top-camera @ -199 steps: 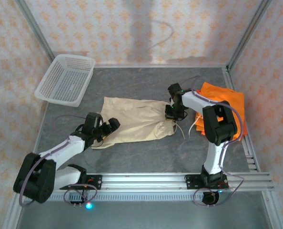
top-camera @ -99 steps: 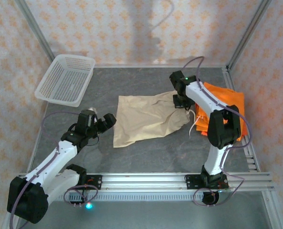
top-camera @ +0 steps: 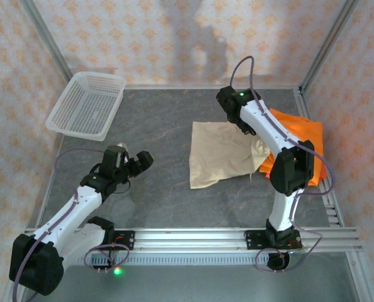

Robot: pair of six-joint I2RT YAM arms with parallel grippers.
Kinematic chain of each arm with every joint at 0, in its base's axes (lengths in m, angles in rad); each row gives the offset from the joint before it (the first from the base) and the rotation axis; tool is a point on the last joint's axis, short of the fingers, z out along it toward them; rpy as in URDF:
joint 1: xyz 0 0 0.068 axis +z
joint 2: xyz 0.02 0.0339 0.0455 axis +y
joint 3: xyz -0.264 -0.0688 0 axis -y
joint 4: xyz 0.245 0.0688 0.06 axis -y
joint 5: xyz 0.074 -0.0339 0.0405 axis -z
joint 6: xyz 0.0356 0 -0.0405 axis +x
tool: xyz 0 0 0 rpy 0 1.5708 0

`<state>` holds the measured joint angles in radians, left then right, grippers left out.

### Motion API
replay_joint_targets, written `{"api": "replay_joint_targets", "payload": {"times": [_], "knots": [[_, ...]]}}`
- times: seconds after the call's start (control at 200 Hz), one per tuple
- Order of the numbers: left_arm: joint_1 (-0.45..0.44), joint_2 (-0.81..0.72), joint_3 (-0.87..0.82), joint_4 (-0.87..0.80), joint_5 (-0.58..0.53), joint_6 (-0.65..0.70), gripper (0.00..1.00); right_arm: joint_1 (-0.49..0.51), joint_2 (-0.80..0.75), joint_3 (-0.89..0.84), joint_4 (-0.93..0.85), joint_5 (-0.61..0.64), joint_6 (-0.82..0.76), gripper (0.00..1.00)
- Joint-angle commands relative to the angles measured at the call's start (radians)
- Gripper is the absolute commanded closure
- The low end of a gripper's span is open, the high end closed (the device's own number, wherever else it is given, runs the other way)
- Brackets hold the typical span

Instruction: Fold and stack the shorts

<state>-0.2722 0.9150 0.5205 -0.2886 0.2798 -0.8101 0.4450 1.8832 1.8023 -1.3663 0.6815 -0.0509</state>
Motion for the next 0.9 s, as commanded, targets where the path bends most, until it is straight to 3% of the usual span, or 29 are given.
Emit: {"api": "replay_joint_targets", "payload": {"times": [0.0, 0.25, 0.56, 0.636, 0.751, 0.831, 0.896], "knots": [[0.006, -0.015, -0.017, -0.018, -0.017, 0.006, 0.00, 0.048, 0.044, 0.071, -0.098, 0.229, 0.000, 1.00], [0.006, -0.015, -0.030, -0.014, -0.017, 0.002, 0.00, 0.165, 0.259, 0.287, -0.320, 0.249, 0.203, 1.00], [0.005, -0.018, -0.055, -0.003, -0.017, -0.007, 0.00, 0.349, 0.470, 0.473, -0.410, 0.077, 0.360, 1.00], [0.005, -0.019, -0.060, 0.002, -0.021, -0.010, 0.00, 0.386, 0.500, 0.483, -0.365, -0.068, 0.349, 0.88], [0.005, -0.029, -0.059, 0.006, -0.022, -0.015, 0.00, 0.416, 0.459, 0.415, -0.186, -0.444, 0.295, 0.63], [0.006, -0.052, -0.053, 0.001, -0.029, -0.021, 0.00, 0.413, 0.357, 0.348, -0.045, -0.700, 0.274, 0.51], [0.007, -0.077, -0.042, -0.004, -0.034, -0.024, 0.00, 0.396, 0.234, 0.268, 0.075, -0.900, 0.266, 0.25]]}}
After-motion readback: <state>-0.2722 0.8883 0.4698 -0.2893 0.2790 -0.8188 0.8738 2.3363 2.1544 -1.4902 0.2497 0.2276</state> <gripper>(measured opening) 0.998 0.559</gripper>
